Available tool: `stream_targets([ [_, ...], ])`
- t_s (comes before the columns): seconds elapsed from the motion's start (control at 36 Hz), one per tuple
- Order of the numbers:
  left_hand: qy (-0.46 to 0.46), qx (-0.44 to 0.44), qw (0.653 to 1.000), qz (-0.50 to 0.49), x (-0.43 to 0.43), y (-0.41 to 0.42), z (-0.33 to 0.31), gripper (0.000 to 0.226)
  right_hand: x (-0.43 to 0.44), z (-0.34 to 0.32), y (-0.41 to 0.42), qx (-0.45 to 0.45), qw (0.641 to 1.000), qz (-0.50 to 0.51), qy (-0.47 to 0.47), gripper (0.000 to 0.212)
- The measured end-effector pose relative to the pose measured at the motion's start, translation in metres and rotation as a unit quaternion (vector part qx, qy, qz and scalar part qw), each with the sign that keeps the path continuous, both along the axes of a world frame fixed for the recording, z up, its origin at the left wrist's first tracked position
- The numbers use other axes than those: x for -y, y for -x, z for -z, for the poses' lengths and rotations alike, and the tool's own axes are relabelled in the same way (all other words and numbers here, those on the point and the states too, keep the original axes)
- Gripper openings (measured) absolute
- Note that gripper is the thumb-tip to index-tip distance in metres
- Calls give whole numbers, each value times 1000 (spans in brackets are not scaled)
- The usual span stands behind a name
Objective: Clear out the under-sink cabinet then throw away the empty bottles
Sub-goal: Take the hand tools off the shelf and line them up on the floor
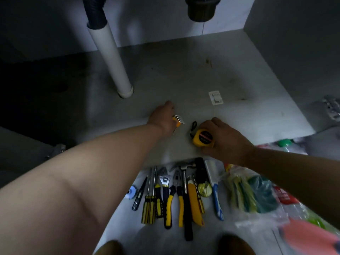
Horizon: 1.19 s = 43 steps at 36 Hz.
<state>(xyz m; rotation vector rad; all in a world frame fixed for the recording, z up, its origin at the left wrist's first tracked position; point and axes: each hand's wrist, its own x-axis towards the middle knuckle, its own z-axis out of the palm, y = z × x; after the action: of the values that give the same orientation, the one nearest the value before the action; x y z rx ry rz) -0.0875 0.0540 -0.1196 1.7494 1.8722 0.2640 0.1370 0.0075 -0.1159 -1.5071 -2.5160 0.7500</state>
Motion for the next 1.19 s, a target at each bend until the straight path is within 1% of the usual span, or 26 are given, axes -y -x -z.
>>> stream_targets([
  [0.06,35,9,999,-4,14,-2,-1,44,16,-3,-7,4,1000,-15,7,64],
  [0.14,74,22,997,0,37,1,0,27,38,-6,-15,17,999,-28,32,63],
  [0.22,99,35,995,2,64,8,-2,19,59,-8,-17,25,997,-32,60,61],
  [0.28,111,60,992,1,85,16,-7,13,73,-6,-16,32,996,-22,84,60],
  [0.36,154,102,983,21,118,30,-20,9,95,3,-8,37,991,-3,131,56],
  [0.44,219,121,967,45,147,47,-33,9,115,18,5,41,983,11,176,52],
  [0.53,305,80,948,50,169,64,-38,12,129,35,21,43,978,13,205,54],
  [0.61,340,25,939,44,191,83,-28,17,135,49,42,36,969,23,242,66],
  [0.67,345,1,938,28,208,96,-17,19,133,55,59,28,966,24,256,64],
  [0.72,347,-19,938,-1,222,108,-6,20,131,59,77,7,967,19,256,48],
  [0.78,360,-25,932,-34,234,117,1,27,132,62,95,-11,969,9,248,38],
  [0.83,354,-47,932,-65,244,126,5,34,138,65,113,-20,967,-17,252,39],
  [0.92,335,-57,933,-118,254,137,11,37,155,69,136,-12,965,-80,249,44],
  [0.97,340,-36,927,-155,258,142,13,36,166,71,147,-2,964,-120,237,43],
  [1.03,342,1,921,-185,258,142,14,36,175,72,152,12,963,-159,218,47],
  [1.11,317,21,925,-209,257,137,14,20,186,73,152,61,952,-230,191,50],
  [1.19,305,57,920,-240,259,126,17,11,192,74,147,118,933,-284,185,51],
])
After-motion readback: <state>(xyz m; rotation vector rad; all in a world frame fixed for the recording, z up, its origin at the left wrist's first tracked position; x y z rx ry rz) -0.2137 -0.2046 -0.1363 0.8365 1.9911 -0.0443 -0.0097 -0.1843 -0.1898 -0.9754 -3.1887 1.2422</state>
